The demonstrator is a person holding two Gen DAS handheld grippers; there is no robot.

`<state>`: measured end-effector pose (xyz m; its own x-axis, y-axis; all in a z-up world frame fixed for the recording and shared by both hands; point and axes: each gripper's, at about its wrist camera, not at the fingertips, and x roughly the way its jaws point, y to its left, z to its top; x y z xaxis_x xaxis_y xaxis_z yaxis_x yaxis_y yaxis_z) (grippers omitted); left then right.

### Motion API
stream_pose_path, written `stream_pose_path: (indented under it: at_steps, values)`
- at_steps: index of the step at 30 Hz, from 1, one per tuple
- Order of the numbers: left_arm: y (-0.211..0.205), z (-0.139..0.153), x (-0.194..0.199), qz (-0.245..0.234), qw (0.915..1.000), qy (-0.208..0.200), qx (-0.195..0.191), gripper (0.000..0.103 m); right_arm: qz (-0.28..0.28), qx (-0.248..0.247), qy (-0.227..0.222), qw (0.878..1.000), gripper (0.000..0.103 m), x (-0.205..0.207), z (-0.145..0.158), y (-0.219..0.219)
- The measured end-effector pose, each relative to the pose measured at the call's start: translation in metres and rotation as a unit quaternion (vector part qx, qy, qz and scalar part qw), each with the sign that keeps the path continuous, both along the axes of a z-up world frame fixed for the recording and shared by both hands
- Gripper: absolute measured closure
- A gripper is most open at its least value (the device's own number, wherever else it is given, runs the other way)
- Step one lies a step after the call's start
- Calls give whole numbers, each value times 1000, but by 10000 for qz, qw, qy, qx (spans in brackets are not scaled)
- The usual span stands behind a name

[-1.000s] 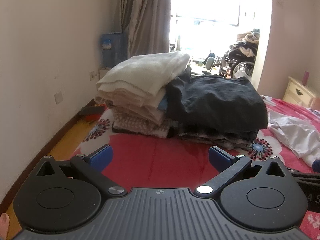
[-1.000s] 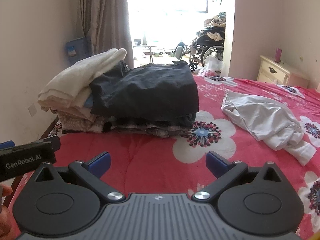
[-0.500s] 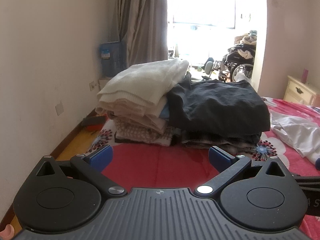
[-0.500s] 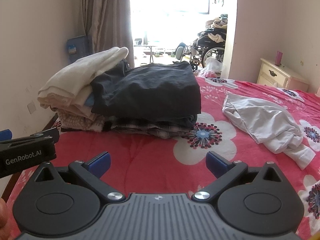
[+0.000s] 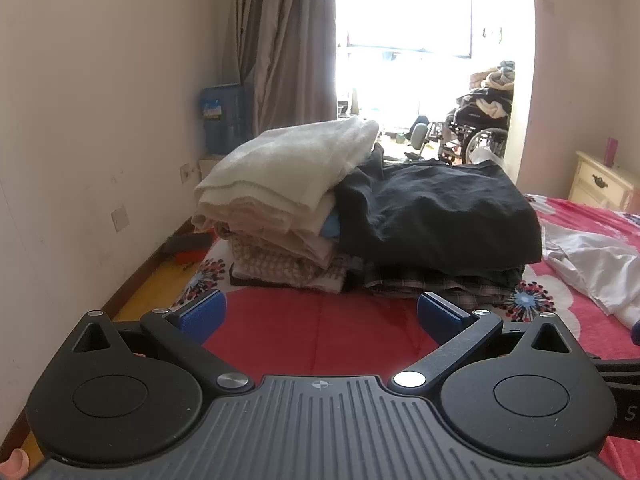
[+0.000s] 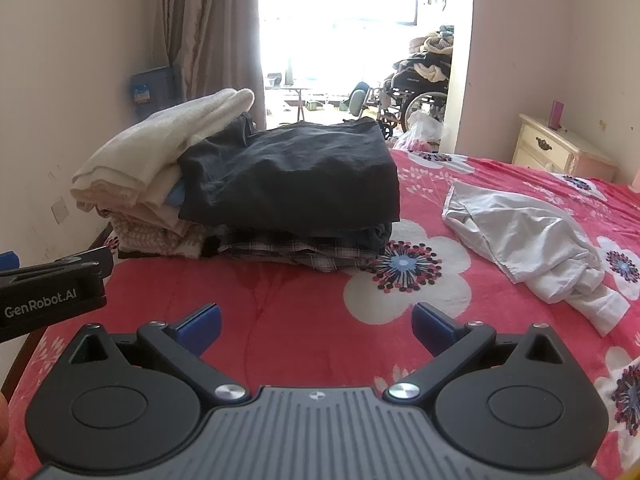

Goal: Fold clothes

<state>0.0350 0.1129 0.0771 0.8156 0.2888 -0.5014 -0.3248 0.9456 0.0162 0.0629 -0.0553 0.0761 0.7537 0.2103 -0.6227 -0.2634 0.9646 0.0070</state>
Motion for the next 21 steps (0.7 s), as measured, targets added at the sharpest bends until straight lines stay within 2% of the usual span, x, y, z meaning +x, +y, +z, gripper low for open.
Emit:
stream_pose_path:
  at_steps: [21]
  values:
    - [2,-1,0,47,10000,-29,-25,0,-6,-34,18,10000,0,1,-2,2]
